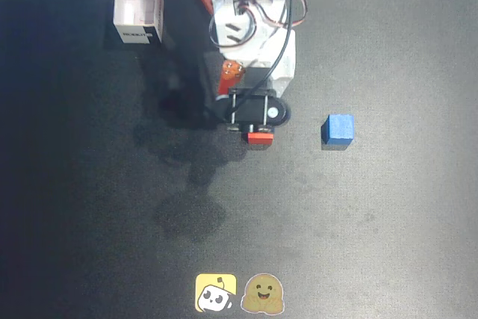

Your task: Put the red cube on top of the blue cube.

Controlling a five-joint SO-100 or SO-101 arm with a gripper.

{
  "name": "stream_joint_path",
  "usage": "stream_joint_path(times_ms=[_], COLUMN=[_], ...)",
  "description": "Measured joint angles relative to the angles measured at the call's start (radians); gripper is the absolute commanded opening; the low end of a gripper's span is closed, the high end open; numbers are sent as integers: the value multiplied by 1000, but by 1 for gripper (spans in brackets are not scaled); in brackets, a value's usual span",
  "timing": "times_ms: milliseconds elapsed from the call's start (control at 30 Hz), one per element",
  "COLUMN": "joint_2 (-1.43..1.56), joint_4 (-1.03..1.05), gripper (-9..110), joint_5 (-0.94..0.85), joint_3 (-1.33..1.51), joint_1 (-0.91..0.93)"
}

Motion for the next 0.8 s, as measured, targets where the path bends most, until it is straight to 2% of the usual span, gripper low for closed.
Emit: stream_joint_path(times_ms=[800], joint_2=[-181], joint_4=[-195], gripper=[23], joint_5=[15], joint_3=[89], joint_1=[-25])
